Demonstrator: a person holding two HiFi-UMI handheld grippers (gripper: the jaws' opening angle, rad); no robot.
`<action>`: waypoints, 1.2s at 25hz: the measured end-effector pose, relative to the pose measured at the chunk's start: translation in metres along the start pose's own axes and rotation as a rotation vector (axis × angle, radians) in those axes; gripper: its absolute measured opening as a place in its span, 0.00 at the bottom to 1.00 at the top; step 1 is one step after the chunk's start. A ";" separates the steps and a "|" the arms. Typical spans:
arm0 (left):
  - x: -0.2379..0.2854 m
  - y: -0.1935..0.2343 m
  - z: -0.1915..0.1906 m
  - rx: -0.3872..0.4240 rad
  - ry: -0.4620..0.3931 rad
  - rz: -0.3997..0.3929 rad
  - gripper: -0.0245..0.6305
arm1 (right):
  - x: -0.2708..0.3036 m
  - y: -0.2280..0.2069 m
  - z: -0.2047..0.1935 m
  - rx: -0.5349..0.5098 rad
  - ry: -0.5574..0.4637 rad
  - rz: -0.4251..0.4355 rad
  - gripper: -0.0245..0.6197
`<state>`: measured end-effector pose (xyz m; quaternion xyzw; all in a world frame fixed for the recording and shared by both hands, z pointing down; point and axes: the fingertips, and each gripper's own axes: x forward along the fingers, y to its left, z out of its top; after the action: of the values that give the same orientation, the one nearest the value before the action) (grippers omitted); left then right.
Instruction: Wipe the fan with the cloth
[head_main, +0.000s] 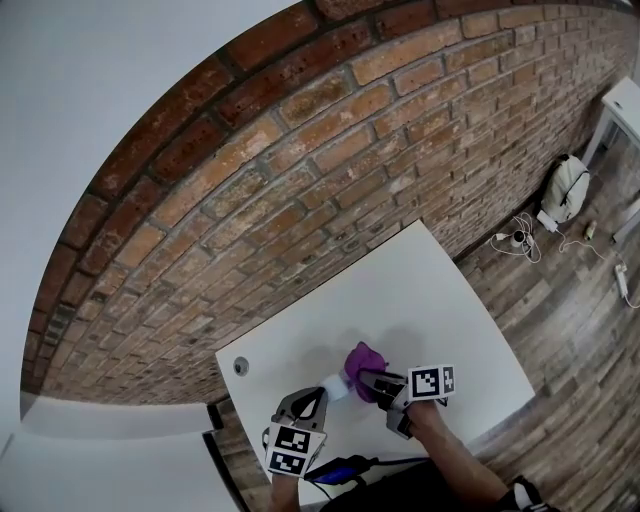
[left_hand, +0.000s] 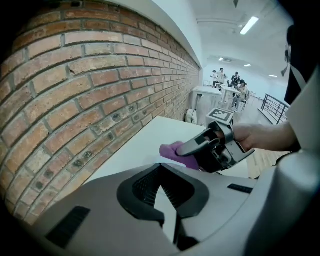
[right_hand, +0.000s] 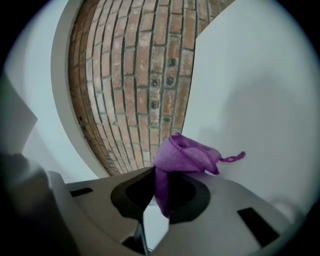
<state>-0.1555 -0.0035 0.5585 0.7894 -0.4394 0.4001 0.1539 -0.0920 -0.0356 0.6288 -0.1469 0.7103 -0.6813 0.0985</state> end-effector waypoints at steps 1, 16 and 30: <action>0.000 0.000 0.000 -0.006 -0.002 -0.001 0.04 | -0.001 0.005 0.004 0.018 -0.011 0.025 0.12; 0.000 -0.003 -0.003 -0.011 -0.002 0.016 0.04 | 0.013 -0.047 -0.007 -0.135 0.121 -0.208 0.12; 0.001 -0.001 -0.001 -0.025 -0.006 0.023 0.04 | 0.032 -0.085 -0.009 -0.404 0.263 -0.427 0.12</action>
<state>-0.1554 -0.0027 0.5602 0.7834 -0.4540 0.3942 0.1577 -0.1192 -0.0406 0.7160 -0.2199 0.7910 -0.5449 -0.1705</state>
